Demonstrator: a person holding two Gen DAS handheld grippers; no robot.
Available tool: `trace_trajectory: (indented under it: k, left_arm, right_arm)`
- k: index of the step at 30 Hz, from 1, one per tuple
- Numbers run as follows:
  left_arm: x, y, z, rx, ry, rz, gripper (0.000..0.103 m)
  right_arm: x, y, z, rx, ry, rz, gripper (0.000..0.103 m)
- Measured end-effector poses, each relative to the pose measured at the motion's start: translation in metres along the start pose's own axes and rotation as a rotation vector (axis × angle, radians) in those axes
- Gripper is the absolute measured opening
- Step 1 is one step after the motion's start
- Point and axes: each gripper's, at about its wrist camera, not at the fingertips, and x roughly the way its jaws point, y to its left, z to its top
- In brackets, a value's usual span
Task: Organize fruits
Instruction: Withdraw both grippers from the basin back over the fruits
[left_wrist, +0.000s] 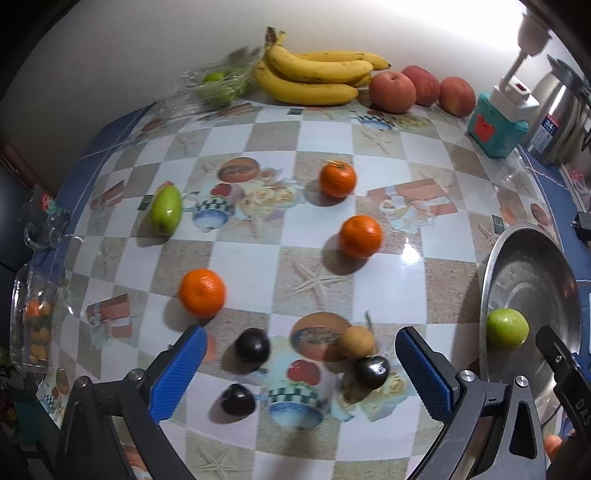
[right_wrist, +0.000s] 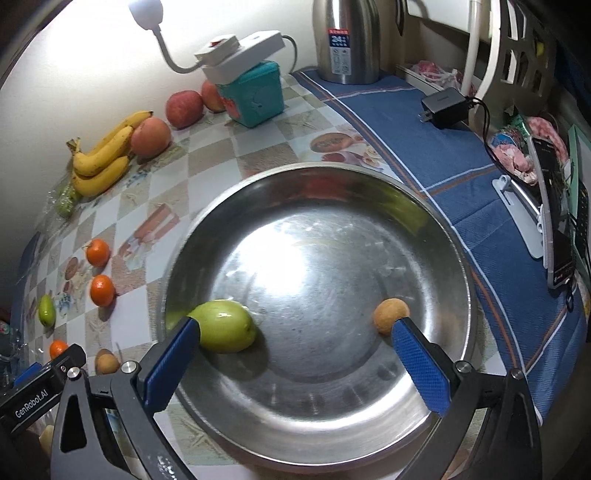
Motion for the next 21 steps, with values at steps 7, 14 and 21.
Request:
trace_trajectory:
  k: [7,14,21]
  left_arm:
    - [-0.009,0.048,-0.004,-0.148,-0.013,0.002,0.103]
    - [-0.01,0.09,-0.01,-0.263,-0.006,-0.003,0.103]
    - [-0.009,0.118,-0.017,-0.325,-0.004,-0.01,0.103]
  right_arm:
    - [-0.005,0.025,-0.007,-0.062,0.003,0.062,0.103]
    - [-0.011,0.066,-0.02,-0.169,0.017,0.143,0.103]
    - [-0.015,0.109,-0.037,-0.284,0.043,0.196,0.103]
